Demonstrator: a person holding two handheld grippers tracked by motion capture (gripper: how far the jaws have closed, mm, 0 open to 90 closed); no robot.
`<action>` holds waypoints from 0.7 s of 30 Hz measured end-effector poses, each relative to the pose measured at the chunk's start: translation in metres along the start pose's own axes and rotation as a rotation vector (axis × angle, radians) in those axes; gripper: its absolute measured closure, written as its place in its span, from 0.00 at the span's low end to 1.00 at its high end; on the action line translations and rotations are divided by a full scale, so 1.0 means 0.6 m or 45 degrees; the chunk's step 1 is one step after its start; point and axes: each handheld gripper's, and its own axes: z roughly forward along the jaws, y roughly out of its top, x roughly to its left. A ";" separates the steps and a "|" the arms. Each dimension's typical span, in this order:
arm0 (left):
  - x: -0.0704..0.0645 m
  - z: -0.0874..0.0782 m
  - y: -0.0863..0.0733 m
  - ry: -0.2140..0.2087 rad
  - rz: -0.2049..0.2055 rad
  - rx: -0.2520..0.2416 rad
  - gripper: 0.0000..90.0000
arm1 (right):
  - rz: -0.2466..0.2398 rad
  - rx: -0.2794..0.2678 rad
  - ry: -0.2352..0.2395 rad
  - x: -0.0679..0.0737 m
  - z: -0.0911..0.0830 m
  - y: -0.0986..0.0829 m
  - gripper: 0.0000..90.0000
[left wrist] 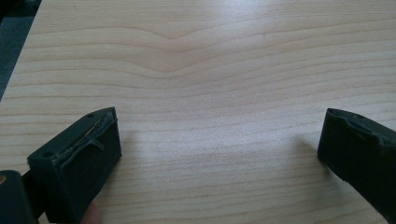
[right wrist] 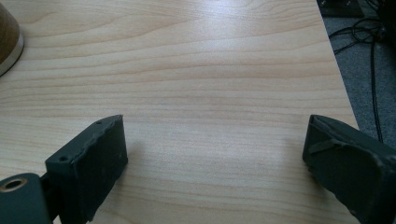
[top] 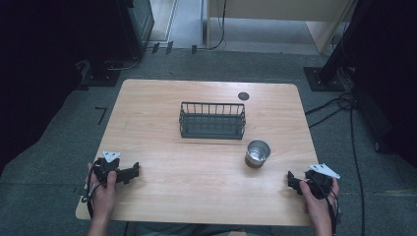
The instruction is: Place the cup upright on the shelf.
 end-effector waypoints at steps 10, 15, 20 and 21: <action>0.000 0.000 0.000 -0.001 -0.001 0.000 0.00 | 0.024 -0.001 -0.032 0.005 -0.001 0.000 0.06; 0.000 0.000 0.000 -0.001 -0.001 0.000 0.00 | 0.032 -0.040 -0.019 0.011 -0.011 0.009 0.07; 0.000 0.000 0.000 -0.001 -0.001 0.000 0.00 | 0.031 -0.075 0.006 0.022 -0.025 0.023 0.08; 0.000 0.000 0.000 -0.001 -0.001 0.000 0.00 | 0.030 -0.083 0.010 0.024 -0.028 0.026 0.08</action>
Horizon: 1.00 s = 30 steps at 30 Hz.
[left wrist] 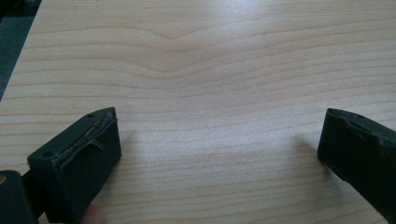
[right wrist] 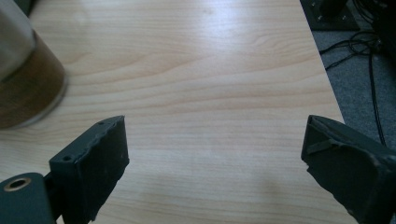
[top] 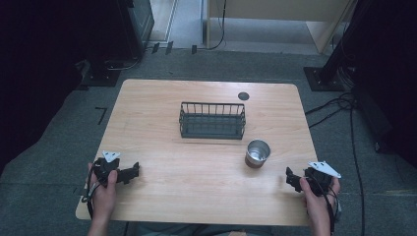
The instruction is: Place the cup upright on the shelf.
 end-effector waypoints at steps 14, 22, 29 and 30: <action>0.000 0.000 0.000 0.000 0.000 0.000 0.00 | 0.005 -0.074 0.062 0.028 -0.023 0.039 0.08; 0.000 0.000 0.000 0.000 0.001 0.001 0.00 | -0.024 -0.097 0.100 0.053 -0.029 0.063 0.08; 0.000 0.000 0.000 0.000 0.000 0.000 0.00 | -0.034 -0.117 0.144 0.072 -0.038 0.080 0.06; 0.000 0.000 0.000 0.000 0.000 0.000 0.00 | -0.041 -0.119 0.150 0.074 -0.039 0.082 0.06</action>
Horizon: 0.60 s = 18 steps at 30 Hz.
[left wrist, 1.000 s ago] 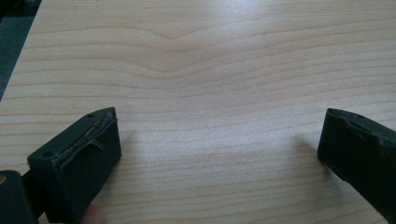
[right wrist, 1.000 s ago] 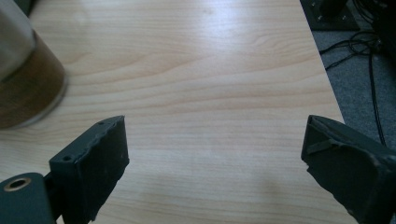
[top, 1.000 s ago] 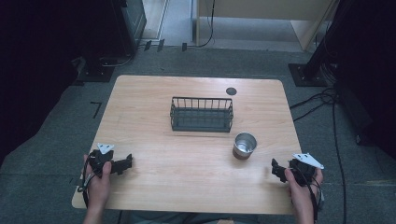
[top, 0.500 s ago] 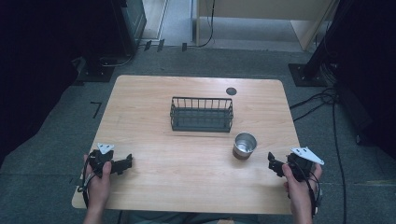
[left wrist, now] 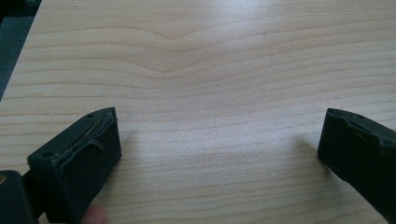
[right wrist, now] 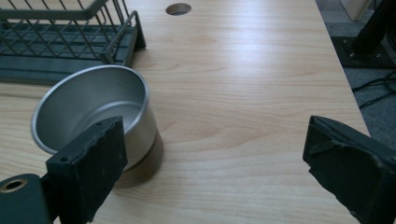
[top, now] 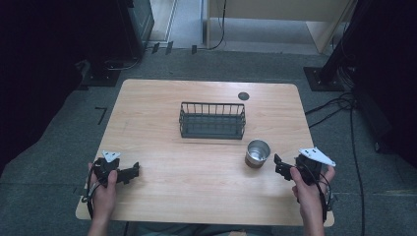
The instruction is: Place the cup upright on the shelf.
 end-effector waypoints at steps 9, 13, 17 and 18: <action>0.000 0.000 0.000 0.000 0.000 0.000 0.00 | -0.018 -0.002 0.039 0.023 0.003 0.022 0.03; 0.000 0.000 0.000 0.000 0.000 0.000 0.00 | -0.032 -0.001 0.057 0.035 0.007 0.028 0.02; 0.000 0.000 0.000 0.000 0.000 0.000 0.00 | -0.048 0.008 0.075 0.047 0.013 0.033 0.02; 0.000 0.000 0.000 0.000 0.000 0.000 0.00 | -0.045 0.009 0.081 0.050 0.015 0.034 0.01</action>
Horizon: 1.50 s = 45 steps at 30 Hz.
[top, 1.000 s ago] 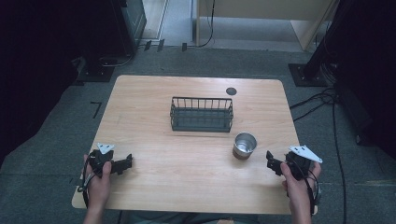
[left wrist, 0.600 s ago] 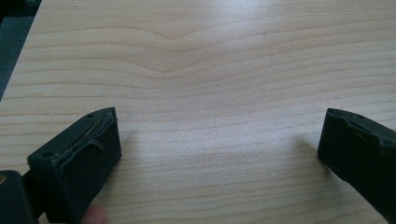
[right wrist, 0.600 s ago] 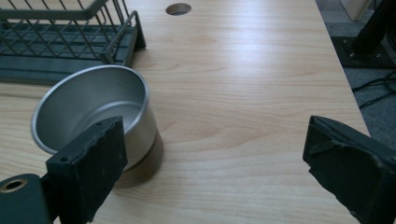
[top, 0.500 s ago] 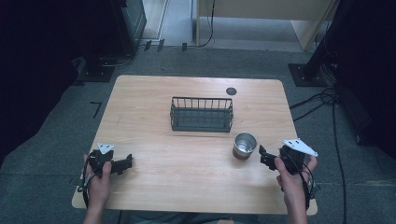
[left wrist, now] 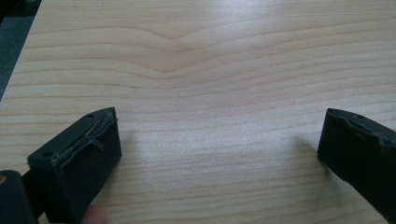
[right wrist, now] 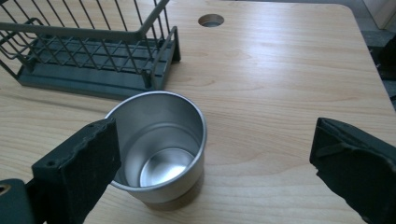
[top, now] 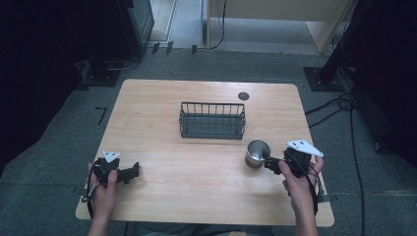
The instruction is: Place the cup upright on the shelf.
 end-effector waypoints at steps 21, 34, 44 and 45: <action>0.000 0.000 0.000 0.000 0.000 0.000 0.00 | -0.014 0.049 0.104 0.046 0.041 0.003 0.00; 0.000 0.000 0.000 0.000 0.000 0.000 0.00 | -0.026 0.107 0.080 0.062 0.073 -0.016 0.00; 0.000 0.000 0.000 0.000 0.000 0.000 0.00 | -0.022 0.142 0.070 0.064 0.090 -0.031 0.00; 0.000 0.000 0.000 0.000 0.000 0.000 0.00 | -0.020 0.146 0.065 0.064 0.092 -0.033 0.00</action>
